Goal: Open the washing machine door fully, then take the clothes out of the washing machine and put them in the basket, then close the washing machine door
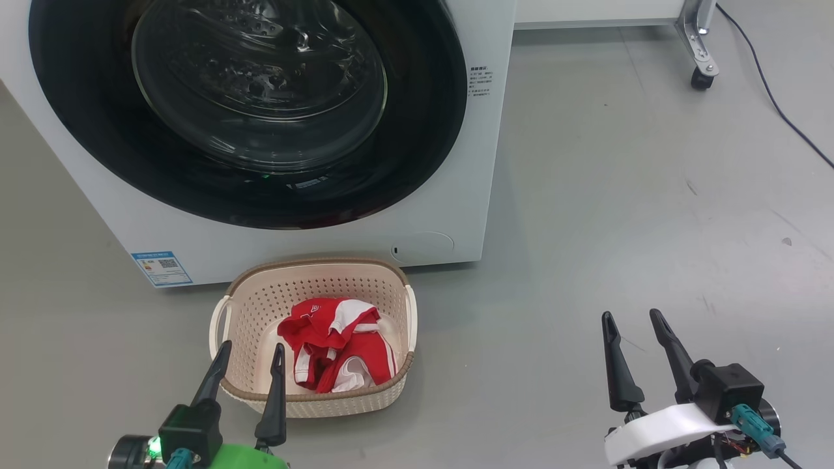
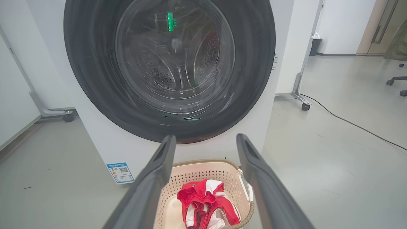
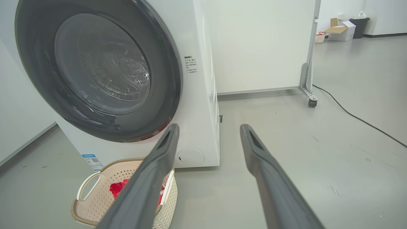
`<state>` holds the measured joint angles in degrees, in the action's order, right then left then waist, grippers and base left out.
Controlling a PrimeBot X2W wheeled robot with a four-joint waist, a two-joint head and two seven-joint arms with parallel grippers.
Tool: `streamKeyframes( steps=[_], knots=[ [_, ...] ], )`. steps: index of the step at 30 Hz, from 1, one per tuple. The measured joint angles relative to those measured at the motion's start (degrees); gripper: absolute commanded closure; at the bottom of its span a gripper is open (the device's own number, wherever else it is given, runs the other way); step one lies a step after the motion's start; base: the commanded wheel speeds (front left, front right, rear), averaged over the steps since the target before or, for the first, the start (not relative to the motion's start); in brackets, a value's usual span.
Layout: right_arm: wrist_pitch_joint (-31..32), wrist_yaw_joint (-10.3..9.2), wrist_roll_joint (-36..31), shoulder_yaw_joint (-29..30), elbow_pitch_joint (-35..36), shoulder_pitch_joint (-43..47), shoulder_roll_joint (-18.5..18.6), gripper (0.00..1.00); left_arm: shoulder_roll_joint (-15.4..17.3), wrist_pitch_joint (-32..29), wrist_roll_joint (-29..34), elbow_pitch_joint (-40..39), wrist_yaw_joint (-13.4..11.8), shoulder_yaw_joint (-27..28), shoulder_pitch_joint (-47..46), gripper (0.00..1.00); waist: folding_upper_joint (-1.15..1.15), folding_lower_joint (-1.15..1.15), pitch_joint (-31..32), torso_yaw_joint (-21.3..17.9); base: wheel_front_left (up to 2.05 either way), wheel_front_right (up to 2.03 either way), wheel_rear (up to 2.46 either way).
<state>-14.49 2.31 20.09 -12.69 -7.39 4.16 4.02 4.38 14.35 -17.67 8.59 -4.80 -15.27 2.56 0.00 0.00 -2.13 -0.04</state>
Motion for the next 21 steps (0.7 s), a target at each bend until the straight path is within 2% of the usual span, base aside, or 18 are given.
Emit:
streamKeyframes(
  steps=[9, 10, 16, 21],
  knots=[
    [0.00, 0.08, 0.00, 0.32, 0.22, 0.75, -0.12, 0.00, 0.00, -0.18, 0.00, -0.19, 0.01, -0.32, 0.00, 0.00, 0.00, 0.00, -0.27, -0.19, 0.00, 0.00, 0.00],
    [0.01, 0.08, 0.02, 0.30, -0.09, 0.77, -0.22, 1.00, -0.08, -0.19, 0.00, 0.18, 0.01, -0.35, 0.01, 1.00, 0.00, 0.00, -0.29, -0.21, 0.00, 0.00, 0.00],
    [0.05, 0.08, 0.23, 0.08, -2.45, 2.15, -0.62, 1.00, -0.45, -0.19, -0.02, 2.47, 0.03, -0.80, 0.65, 1.00, 0.00, 0.00, -0.30, -0.21, 0.00, 0.00, 0.00],
    [0.05, 0.13, 2.30, 0.09, -2.32, 2.32, -0.63, 1.00, -0.47, -0.19, -2.43, 2.36, 0.54, -0.75, 1.29, 1.00, 0.00, 0.00, -0.18, -0.20, 0.00, 0.00, 0.00]
  ],
)
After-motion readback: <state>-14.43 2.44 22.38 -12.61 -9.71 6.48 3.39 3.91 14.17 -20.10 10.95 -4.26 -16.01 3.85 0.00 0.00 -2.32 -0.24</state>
